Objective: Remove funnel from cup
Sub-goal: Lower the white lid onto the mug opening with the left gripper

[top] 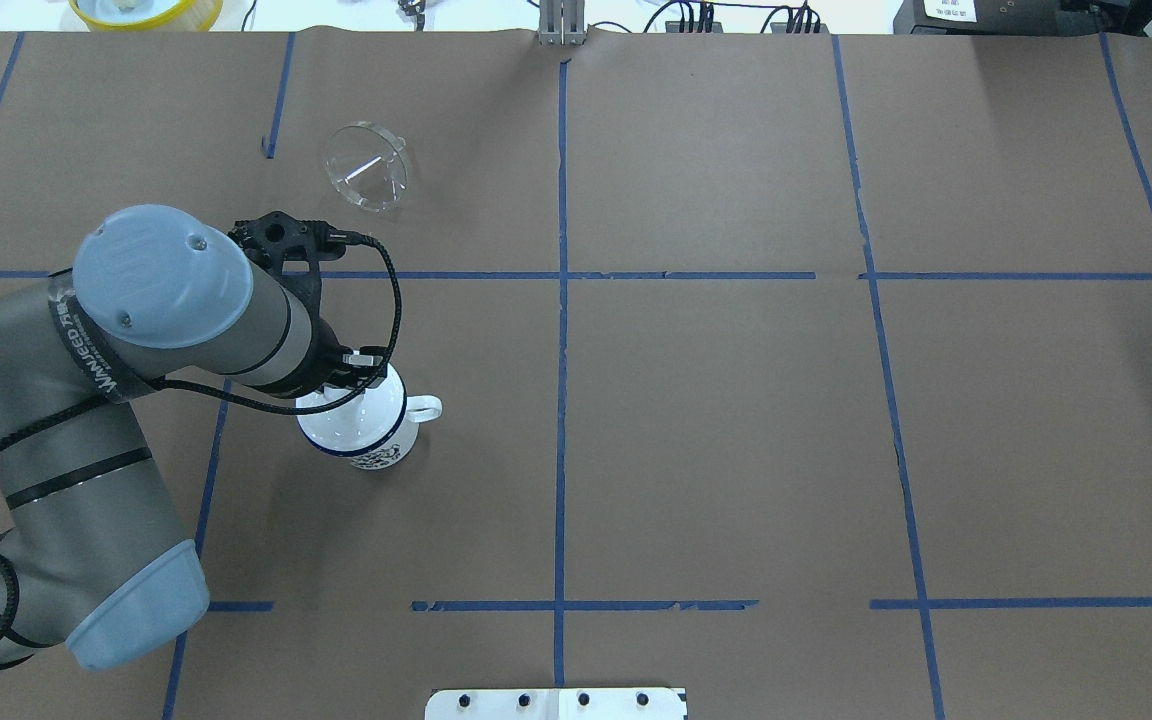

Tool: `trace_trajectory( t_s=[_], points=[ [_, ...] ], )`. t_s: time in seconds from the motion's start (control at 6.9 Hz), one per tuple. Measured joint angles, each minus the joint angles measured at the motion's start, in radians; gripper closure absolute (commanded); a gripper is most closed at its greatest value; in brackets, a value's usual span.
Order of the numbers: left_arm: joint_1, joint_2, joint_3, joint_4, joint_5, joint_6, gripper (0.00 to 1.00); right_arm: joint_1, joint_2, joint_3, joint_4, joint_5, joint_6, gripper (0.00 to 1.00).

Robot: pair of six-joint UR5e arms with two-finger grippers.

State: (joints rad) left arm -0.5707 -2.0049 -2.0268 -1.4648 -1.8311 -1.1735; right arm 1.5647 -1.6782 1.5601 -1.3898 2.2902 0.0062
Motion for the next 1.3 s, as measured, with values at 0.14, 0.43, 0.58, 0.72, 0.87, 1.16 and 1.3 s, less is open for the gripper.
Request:
trace_trajectory(
  t_s=[0.14, 0.43, 0.58, 0.72, 0.87, 1.16, 1.3],
  points=[
    [0.0, 0.001, 0.001, 0.0, 0.0, 0.0, 0.9, 0.0, 0.0, 0.0, 0.0, 0.0, 0.0, 0.0],
    [0.0, 0.001, 0.002, 0.0, -0.001, 0.001, 0.59, 0.0, 0.0, 0.0, 0.0, 0.0, 0.0, 0.0],
    [0.0, 0.001, 0.002, 0.0, 0.0, -0.001, 0.44, 0.0, 0.0, 0.0, 0.0, 0.0, 0.0, 0.0],
    [0.0, 0.002, 0.002, 0.0, 0.0, -0.004, 0.29, 0.0, 0.0, 0.0, 0.0, 0.0, 0.0, 0.0],
    [0.0, 0.002, 0.002, 0.0, 0.001, -0.005, 0.21, 0.0, 0.0, 0.0, 0.0, 0.0, 0.0, 0.0],
    [0.0, 0.002, 0.002, -0.001, 0.001, -0.001, 0.0, 0.0, 0.0, 0.0, 0.0, 0.0, 0.0, 0.0],
    [-0.005, 0.003, -0.004, -0.001, 0.0, 0.019, 0.0, 0.0, 0.0, 0.0, 0.0, 0.0, 0.0, 0.0]
  ],
)
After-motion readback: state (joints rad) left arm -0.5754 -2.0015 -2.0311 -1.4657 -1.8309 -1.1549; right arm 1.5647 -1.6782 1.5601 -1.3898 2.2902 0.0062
